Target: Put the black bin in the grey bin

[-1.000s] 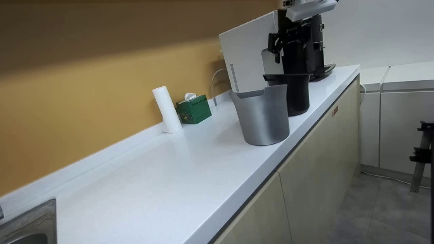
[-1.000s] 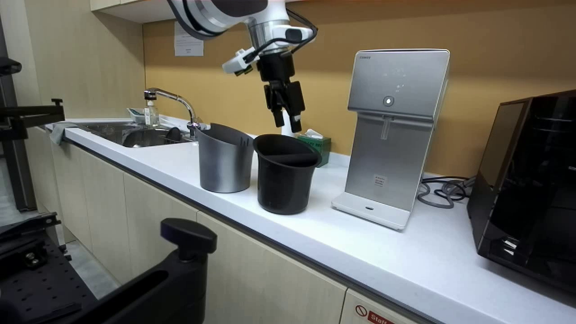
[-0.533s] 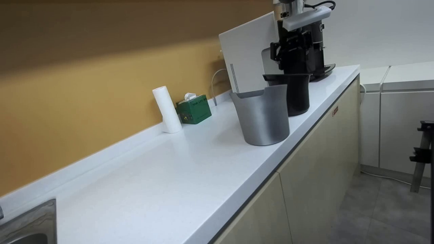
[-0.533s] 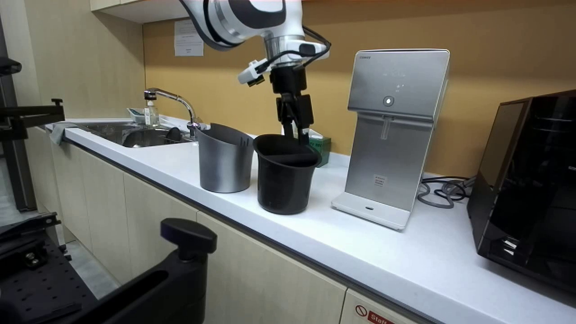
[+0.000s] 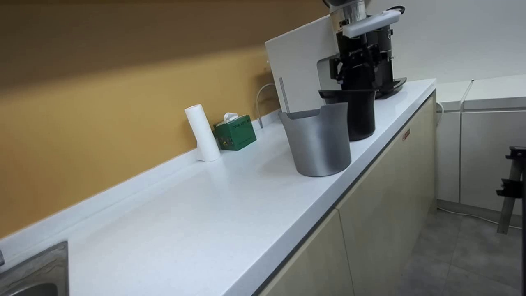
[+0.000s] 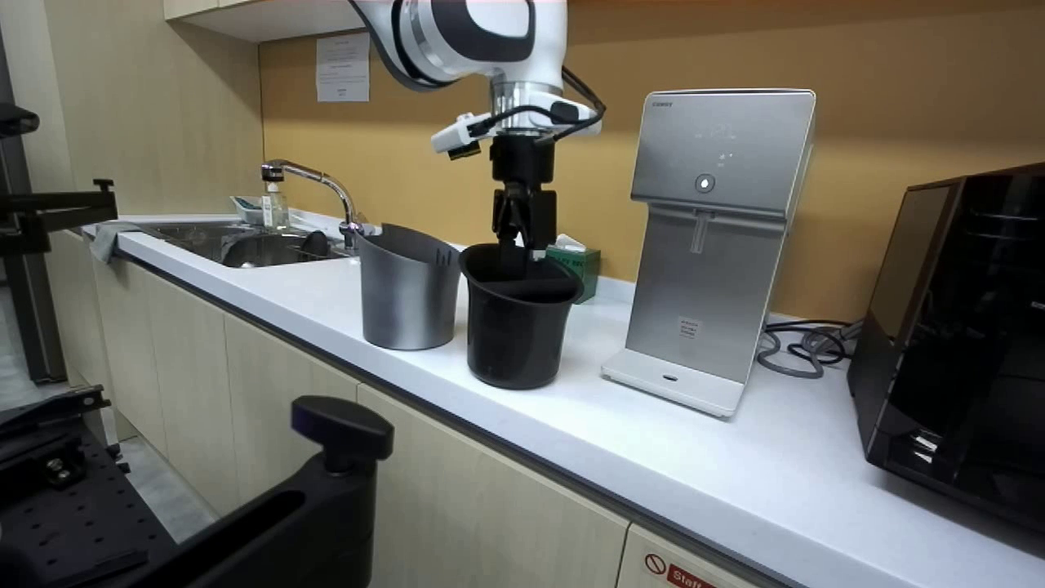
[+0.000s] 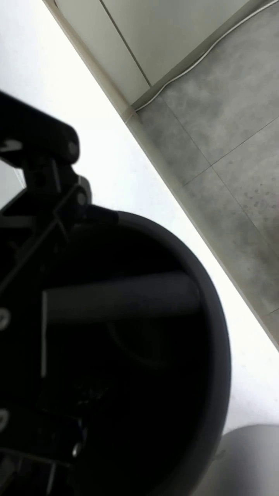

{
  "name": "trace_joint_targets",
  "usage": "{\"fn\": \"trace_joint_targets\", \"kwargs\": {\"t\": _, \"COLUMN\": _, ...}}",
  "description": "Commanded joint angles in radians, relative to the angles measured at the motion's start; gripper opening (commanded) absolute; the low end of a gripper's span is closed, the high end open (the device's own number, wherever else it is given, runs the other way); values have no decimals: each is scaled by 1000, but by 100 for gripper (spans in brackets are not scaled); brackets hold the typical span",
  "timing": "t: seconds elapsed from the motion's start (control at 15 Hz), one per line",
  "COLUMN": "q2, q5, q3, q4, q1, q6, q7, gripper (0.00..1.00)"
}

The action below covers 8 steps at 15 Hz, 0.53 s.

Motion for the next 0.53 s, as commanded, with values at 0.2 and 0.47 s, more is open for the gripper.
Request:
{"fn": "trace_joint_targets", "kwargs": {"t": 0.2, "q2": 25, "q5": 51, "q3": -18, "q4": 33, "q1": 18, "q6": -46, "q7": -94, "gripper": 100}}
{"fn": "trace_joint_targets", "kwargs": {"t": 0.47, "q2": 33, "q5": 107, "q3": -15, "q4": 29, "q1": 19, "q6": -35, "q7": -181, "gripper": 100}}
